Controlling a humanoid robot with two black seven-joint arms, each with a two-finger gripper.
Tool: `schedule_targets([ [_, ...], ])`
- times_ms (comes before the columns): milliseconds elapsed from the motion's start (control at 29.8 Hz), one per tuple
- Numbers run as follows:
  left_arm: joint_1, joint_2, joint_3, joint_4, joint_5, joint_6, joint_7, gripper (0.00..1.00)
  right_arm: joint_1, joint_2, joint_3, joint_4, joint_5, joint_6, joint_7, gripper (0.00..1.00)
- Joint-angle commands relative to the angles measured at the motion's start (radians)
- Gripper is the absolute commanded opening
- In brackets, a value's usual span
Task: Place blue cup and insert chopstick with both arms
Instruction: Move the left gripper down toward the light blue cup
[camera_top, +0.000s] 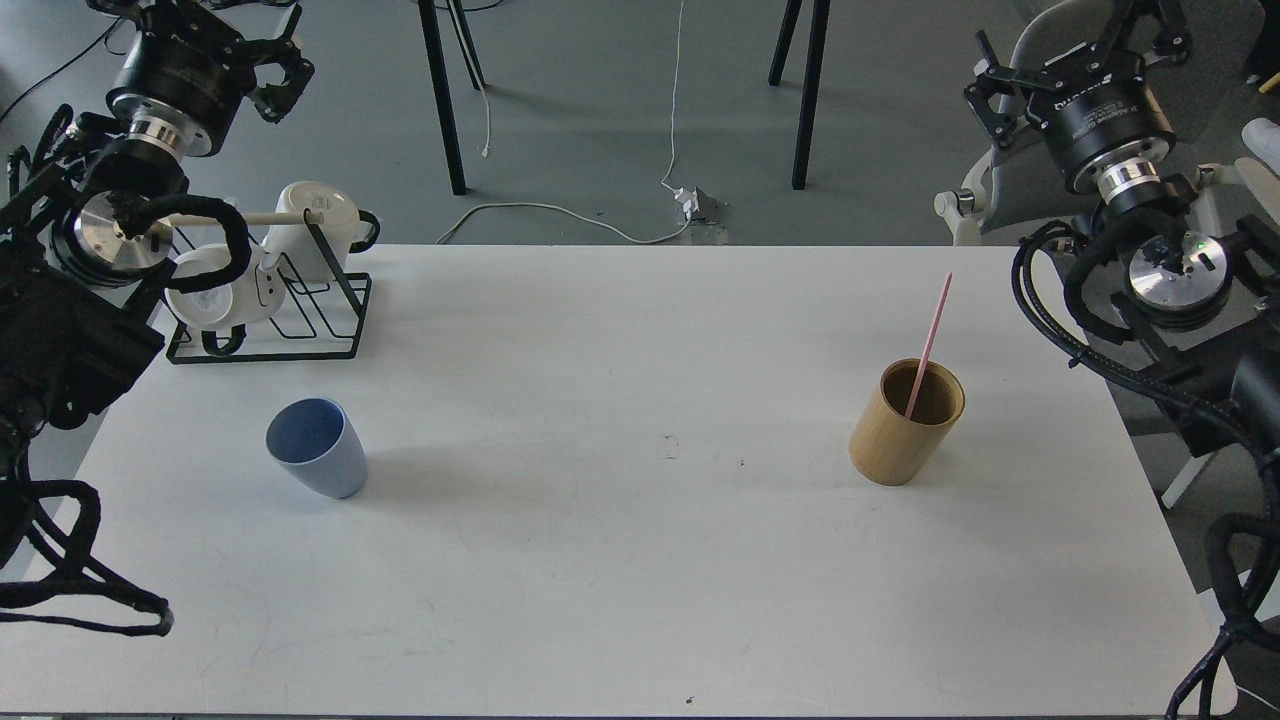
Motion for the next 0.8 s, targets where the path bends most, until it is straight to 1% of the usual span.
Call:
schedule_targets([
  [0,0.005,-0.003,0.0,-0.003,0.0,0.0,-0.002,1.0,-0.004,-0.014,0.001,-0.003,0.0,-0.001,0.001,1.0],
  [369,0.001,-0.003,-0.005,-0.004,-0.003,0.0,-0.004,1.0,-0.012,-0.054,-0.001,-0.006,0.0,0.0,-0.001,1.0],
  [503,-0.001,0.008,-0.002,-0.026,0.001,0.0,-0.001,1.0,-0.018,-0.06,-0.001,-0.002,0.0,-0.001,0.001,1.0],
  [570,-0.001,0.036,0.001,-0.065,0.003,0.0,0.006,1.0,-0.019,-0.067,0.001,0.003,0.0,-0.001,0.001,1.0],
  [704,0.007,0.135,0.012,-0.212,0.005,0.0,0.007,1.0,-0.019,-0.074,0.005,0.004,0.0,-0.001,0.001,1.0],
  [771,0.008,0.168,0.014,-0.26,0.008,0.0,0.013,1.0,-0.018,-0.074,0.007,0.004,0.0,-0.001,-0.001,1.0],
])
